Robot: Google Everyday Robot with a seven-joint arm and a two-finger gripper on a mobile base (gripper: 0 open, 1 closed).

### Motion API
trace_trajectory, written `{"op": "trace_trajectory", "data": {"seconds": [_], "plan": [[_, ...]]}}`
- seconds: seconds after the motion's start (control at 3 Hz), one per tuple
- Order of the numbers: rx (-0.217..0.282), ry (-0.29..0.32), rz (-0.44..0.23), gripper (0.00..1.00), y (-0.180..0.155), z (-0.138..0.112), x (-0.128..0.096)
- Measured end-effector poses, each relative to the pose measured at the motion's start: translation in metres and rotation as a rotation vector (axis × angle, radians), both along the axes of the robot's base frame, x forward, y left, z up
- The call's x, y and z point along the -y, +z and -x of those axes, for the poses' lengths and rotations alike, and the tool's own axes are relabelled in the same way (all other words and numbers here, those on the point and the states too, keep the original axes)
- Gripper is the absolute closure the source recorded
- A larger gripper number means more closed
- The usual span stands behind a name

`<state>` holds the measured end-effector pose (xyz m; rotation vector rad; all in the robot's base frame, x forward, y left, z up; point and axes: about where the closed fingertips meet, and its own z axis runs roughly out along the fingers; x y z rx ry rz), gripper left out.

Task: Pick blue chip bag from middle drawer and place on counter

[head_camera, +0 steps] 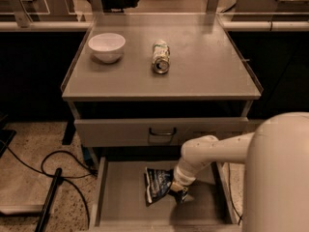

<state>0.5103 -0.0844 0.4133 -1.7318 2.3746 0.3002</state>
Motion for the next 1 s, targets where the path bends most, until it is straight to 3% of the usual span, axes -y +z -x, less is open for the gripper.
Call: {"op": "trace_trajectory", "data": {"seconds": [0.33, 1.0], "plan": [[0.028, -0.061, 0.023, 1.0, 0.058, 0.007, 0.022], [0.021, -0.076, 0.031, 1.0, 0.071, 0.013, 0.031]]}}
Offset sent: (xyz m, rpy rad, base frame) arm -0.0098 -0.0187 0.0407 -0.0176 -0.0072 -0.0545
